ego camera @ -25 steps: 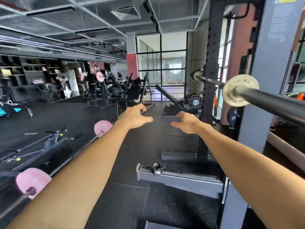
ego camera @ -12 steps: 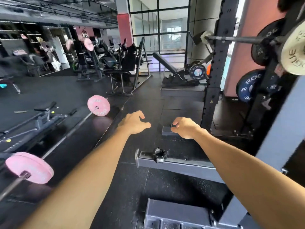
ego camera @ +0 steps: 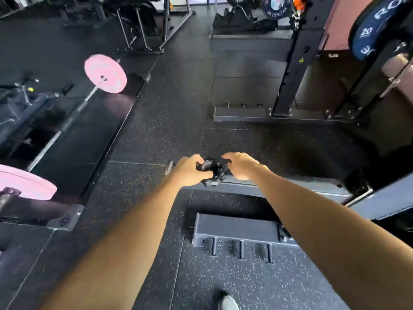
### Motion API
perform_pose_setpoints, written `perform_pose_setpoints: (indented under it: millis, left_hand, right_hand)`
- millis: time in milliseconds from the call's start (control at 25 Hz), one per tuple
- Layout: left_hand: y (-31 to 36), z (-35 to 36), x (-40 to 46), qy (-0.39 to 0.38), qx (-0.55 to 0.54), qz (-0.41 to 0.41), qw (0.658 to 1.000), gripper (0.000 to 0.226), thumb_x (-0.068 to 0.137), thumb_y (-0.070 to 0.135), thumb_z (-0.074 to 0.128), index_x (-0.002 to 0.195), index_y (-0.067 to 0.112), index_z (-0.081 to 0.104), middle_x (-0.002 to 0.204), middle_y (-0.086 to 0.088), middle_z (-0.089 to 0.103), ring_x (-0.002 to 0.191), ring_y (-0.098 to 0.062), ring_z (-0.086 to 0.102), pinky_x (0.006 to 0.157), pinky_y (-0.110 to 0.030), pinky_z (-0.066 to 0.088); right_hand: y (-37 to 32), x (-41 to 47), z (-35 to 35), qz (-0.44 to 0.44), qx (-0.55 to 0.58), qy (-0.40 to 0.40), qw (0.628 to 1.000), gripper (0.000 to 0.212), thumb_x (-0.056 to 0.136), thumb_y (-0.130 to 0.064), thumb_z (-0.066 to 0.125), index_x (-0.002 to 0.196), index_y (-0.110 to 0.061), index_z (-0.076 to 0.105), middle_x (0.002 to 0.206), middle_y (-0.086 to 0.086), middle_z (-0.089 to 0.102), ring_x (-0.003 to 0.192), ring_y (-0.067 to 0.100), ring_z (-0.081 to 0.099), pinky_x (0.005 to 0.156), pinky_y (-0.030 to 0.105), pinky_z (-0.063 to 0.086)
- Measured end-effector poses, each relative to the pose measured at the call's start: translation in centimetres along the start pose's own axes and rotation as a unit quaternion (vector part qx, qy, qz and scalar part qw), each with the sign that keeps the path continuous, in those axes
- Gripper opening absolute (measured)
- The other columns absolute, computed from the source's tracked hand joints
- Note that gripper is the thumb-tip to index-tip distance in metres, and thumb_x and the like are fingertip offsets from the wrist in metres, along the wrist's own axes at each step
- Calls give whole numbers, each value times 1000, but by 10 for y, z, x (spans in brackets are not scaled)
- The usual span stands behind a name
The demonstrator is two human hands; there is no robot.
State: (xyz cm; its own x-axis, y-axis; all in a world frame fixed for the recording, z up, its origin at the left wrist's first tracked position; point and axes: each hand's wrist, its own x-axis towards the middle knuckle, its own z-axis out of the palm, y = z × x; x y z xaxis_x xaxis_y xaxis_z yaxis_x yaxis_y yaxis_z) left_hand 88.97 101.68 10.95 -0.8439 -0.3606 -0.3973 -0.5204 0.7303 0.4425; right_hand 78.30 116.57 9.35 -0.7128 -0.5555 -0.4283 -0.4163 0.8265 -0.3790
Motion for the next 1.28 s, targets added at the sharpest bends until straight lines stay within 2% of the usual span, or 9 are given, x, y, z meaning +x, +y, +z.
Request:
perform_pose_setpoints:
  millis: [120, 240, 400, 720, 880, 960, 1040, 1160, 1280]
  left_hand:
    - [-7, 40, 20, -50, 11, 17, 999, 56, 70, 60, 67, 106, 18, 60, 91, -1, 57, 76, -19, 62, 60, -27, 45]
    - [-10, 69, 28, -18, 53, 2, 998, 49, 83, 53, 66, 116, 16, 60, 120, -10, 41, 95, -31, 57, 85, -39, 51]
    - [-14, 70, 29, 19, 7, 5, 1000, 36, 89, 33, 68, 117, 12, 61, 117, -12, 42, 96, -35, 56, 91, -38, 47]
    - [-4, 19, -38, 42, -114, 75, 990, 39, 90, 22, 69, 128, 20, 63, 107, -3, 70, 94, -14, 61, 72, -15, 30]
    - [6, -7, -103, 28, -194, 88, 977, 22, 95, 18, 61, 117, 19, 62, 97, -12, 67, 79, -19, 53, 63, -26, 48]
    - [13, -17, -149, 27, -209, 105, 972, 11, 98, 19, 57, 108, 16, 59, 92, -9, 59, 81, -21, 55, 80, -39, 57]
    - [24, -23, -200, 35, -243, 125, 961, 15, 101, 25, 51, 105, 12, 57, 100, -11, 59, 88, -22, 59, 97, -48, 51]
    - [43, -31, -282, 52, -300, 135, 943, 20, 104, 29, 40, 88, 25, 50, 104, -11, 55, 94, -26, 60, 98, -49, 50]
    - [62, -44, -353, 44, -376, 151, 913, 22, 105, 33, 36, 88, 29, 48, 115, -4, 54, 107, -28, 60, 101, -54, 47]
  right_hand:
    - [11, 15, 23, -13, -13, -29, 999, 60, 96, 0, 39, 147, -31, 34, 139, 9, 52, 106, 26, 58, 78, 32, 50]
    - [18, 25, 35, 7, 18, 12, 1000, 55, 97, -6, 41, 143, -35, 40, 127, 7, 59, 95, 25, 59, 70, 32, 48]
    - [16, 30, 29, 23, 74, 26, 997, 32, 99, -13, 42, 125, -23, 58, 107, 9, 64, 83, 24, 58, 65, 31, 43]
    - [-8, -33, -8, -18, 167, 55, 984, 31, 102, -23, 40, 126, -17, 59, 119, 9, 63, 101, 26, 59, 85, 35, 47]
    - [-28, -101, -25, -13, 374, 31, 927, 30, 102, -27, 43, 126, -15, 56, 123, 6, 59, 99, 24, 65, 86, 40, 56]
    - [-37, -150, -29, -40, 405, 38, 913, 34, 102, -29, 41, 130, -13, 53, 128, 9, 58, 95, 26, 66, 79, 38, 57]
    - [-46, -206, -33, -70, 424, 60, 901, 37, 102, -30, 40, 133, -13, 50, 132, 11, 57, 90, 29, 68, 70, 34, 58]
    - [-58, -294, -40, -93, 444, 79, 888, 37, 103, -30, 40, 134, -12, 47, 132, 13, 57, 96, 39, 69, 67, 34, 58]
    - [-72, -372, -50, -117, 441, 98, 884, 38, 102, -32, 41, 133, -12, 46, 126, 15, 60, 81, 37, 69, 69, 37, 58]
